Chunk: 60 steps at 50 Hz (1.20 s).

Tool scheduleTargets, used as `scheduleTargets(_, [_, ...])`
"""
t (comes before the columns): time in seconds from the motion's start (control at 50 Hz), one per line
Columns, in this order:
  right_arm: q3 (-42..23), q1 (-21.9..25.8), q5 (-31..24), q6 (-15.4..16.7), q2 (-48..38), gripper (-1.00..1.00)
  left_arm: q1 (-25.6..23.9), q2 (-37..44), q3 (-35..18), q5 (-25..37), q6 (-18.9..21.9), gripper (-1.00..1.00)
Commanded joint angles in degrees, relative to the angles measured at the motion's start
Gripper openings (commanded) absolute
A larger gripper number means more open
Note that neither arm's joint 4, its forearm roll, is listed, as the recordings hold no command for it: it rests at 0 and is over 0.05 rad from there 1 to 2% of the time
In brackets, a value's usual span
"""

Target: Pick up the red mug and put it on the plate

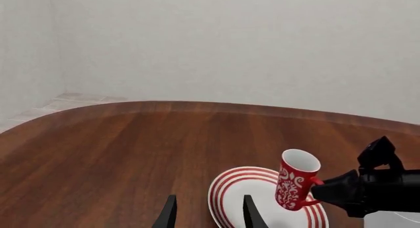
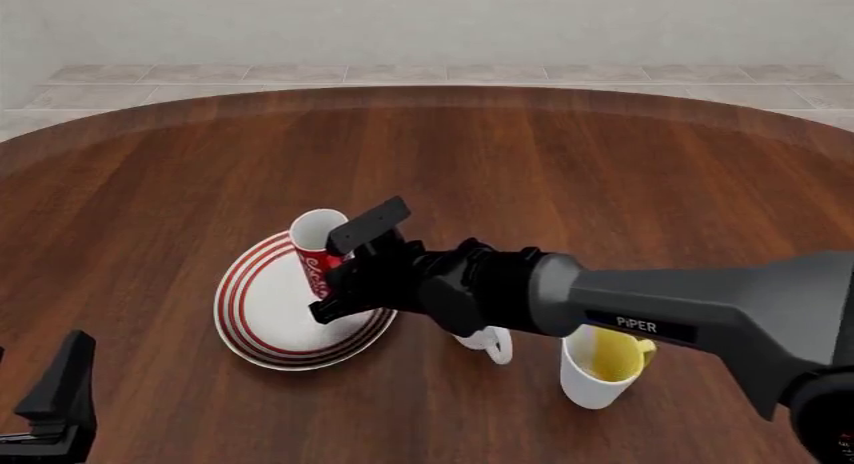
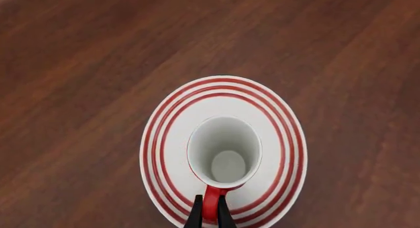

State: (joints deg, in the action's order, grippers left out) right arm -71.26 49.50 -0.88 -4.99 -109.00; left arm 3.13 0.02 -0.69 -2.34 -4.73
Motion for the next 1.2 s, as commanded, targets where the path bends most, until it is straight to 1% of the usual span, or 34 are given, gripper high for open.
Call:
scheduleTargets(0.02, [-1.16, 0.27, -0.35, -0.16, -0.63, -1.00, 0.07, 0.00, -0.24, 0.28, -0.09, 1.00])
scheduleTargets(0.44, [-1.83, 0.14, -0.19, -0.24, -1.86, -1.00, 0.31, 0.00, 0.31, -0.33, -0.32, 1.00])
scheduleTargets(0.76, [-1.87, 0.61, 0.22, -0.72, -2.96, -1.00, -0.02, 0.00, -0.40, 0.22, -0.05, 1.00])
scheduleTargets(1.2, [-2.10, 0.89, 0.61, -0.51, -4.46, -1.00, 0.12, 0.00, 0.14, -0.32, -0.16, 1.00])
